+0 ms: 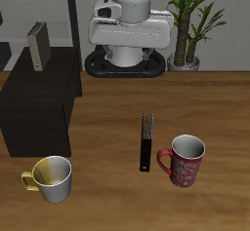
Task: Yellow book upright top shelf and black book top region shelf and red mug top shelf
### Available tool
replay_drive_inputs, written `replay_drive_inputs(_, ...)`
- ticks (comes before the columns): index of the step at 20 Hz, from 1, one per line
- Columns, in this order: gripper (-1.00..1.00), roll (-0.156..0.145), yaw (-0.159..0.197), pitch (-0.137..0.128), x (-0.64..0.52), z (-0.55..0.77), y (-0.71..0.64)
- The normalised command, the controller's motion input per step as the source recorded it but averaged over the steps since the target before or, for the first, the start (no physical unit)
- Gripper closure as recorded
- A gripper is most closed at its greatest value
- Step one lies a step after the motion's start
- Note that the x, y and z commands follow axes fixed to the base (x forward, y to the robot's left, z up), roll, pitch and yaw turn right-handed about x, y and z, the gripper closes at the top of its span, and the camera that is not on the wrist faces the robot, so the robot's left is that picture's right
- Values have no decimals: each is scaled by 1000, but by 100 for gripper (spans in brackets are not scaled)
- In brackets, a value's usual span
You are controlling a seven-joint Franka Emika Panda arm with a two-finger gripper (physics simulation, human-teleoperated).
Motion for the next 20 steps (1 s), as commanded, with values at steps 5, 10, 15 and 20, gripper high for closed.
replay_drive_inputs(5,-100,41,45,-27,322,-426,553)
replay_drive_inputs(10,-100,40,-20,-53,205,-384,146)
replay_drive_inputs(15,-100,36,2,-26,117,-229,-41)
replay_drive_inputs(20,-100,19,-28,-34,123,-252,-55)
